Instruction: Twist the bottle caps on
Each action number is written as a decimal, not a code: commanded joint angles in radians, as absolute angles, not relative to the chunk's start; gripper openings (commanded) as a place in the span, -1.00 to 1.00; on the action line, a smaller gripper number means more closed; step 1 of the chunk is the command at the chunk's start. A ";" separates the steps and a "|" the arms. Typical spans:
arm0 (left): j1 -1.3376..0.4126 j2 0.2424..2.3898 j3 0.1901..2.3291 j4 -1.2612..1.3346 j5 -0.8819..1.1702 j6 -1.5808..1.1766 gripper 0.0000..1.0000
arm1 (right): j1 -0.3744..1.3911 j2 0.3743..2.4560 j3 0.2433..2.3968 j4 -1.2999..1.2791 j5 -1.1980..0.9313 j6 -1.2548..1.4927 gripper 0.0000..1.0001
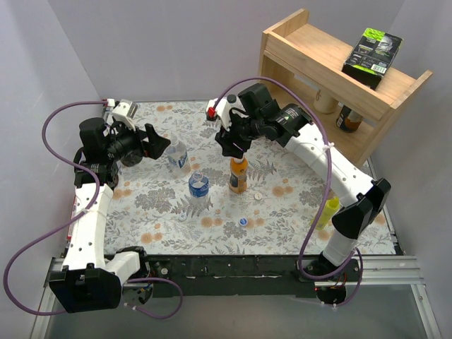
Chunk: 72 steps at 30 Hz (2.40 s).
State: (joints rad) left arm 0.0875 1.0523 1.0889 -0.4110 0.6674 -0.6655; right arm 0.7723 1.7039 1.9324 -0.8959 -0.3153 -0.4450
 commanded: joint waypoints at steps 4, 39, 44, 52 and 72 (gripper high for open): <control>0.083 1.037 1.091 -0.400 0.732 -0.684 0.96 | 0.750 1.755 1.914 -0.948 -0.201 -0.466 0.24; -0.024 1.161 1.092 -0.242 0.956 -0.700 0.96 | 0.742 1.736 2.035 -1.061 -0.230 -0.480 -0.97; -0.123 1.271 1.195 -0.239 0.951 -0.604 0.96 | 0.744 1.764 2.280 -1.105 -0.273 -0.479 -0.97; -0.204 1.425 1.284 -0.226 0.986 -0.410 0.97 | 0.744 1.643 2.203 -0.950 -0.299 -0.503 -0.97; -0.426 1.506 1.313 -0.259 0.902 -0.130 0.80 | 0.739 1.635 2.187 -0.902 -0.408 -0.476 -0.97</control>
